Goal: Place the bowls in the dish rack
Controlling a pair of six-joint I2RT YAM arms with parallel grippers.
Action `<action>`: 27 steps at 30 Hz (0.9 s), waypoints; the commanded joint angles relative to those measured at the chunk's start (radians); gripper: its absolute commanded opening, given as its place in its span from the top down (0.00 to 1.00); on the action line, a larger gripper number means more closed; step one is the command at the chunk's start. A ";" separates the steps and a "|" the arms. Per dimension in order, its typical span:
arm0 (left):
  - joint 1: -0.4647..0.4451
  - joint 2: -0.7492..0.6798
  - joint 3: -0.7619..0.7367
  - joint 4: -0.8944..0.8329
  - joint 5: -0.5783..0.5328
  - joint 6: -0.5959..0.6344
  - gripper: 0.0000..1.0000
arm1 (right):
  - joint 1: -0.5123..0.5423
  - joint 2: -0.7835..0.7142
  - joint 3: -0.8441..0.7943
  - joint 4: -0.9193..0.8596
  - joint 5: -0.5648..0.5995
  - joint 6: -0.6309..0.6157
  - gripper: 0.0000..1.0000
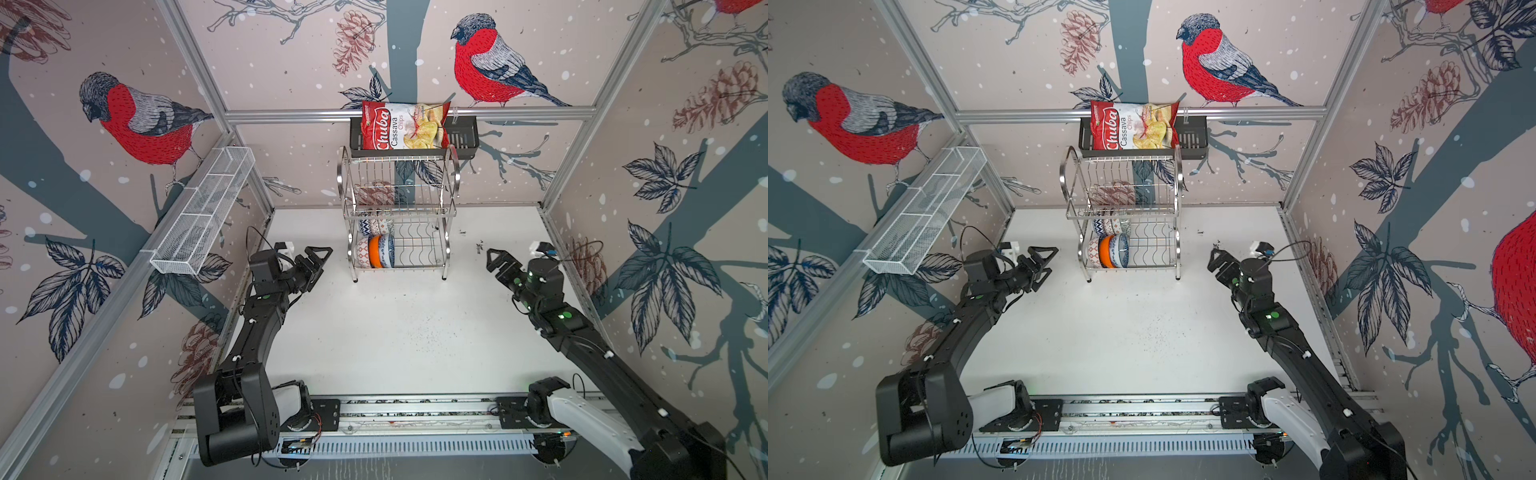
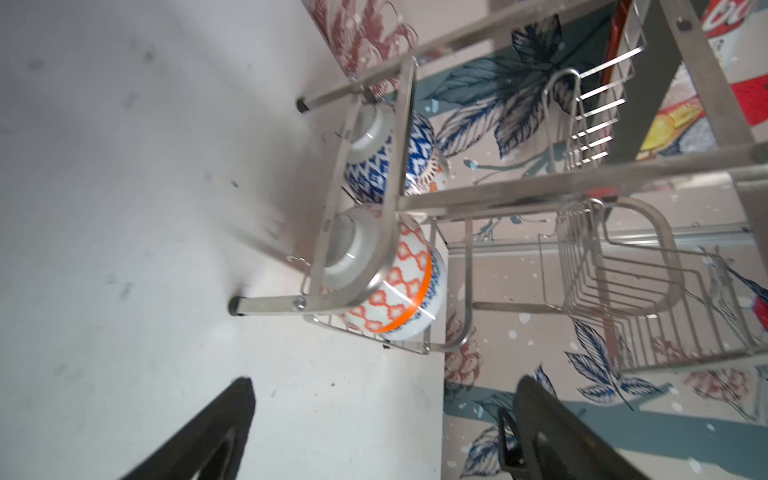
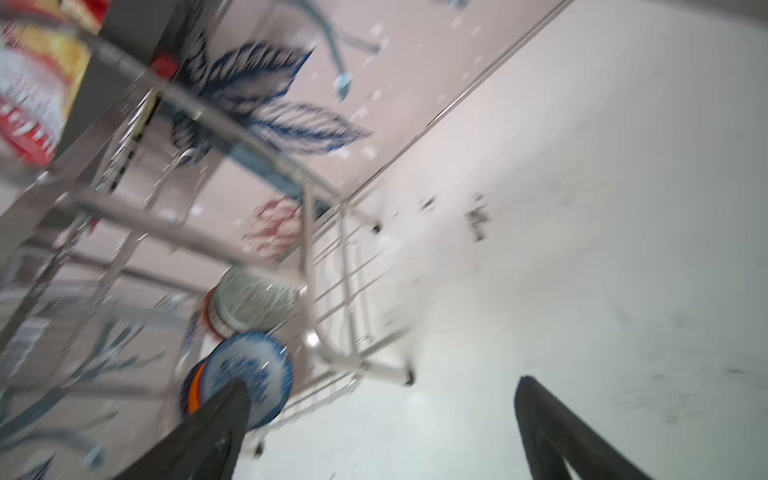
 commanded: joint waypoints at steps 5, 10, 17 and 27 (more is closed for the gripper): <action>0.011 -0.072 -0.090 0.011 -0.469 0.267 0.03 | -0.133 -0.155 -0.263 0.208 0.516 -0.088 0.00; 0.011 -0.111 -0.233 0.156 -0.652 0.396 0.03 | -0.199 -0.144 -0.337 0.280 0.580 -0.163 0.00; 0.001 -0.107 -0.390 0.498 -0.832 0.469 0.03 | -0.235 -0.070 -0.399 0.419 0.588 -0.213 0.01; -0.018 0.068 -0.511 0.920 -0.835 0.545 0.01 | -0.275 0.333 -0.375 0.842 0.513 -0.271 0.00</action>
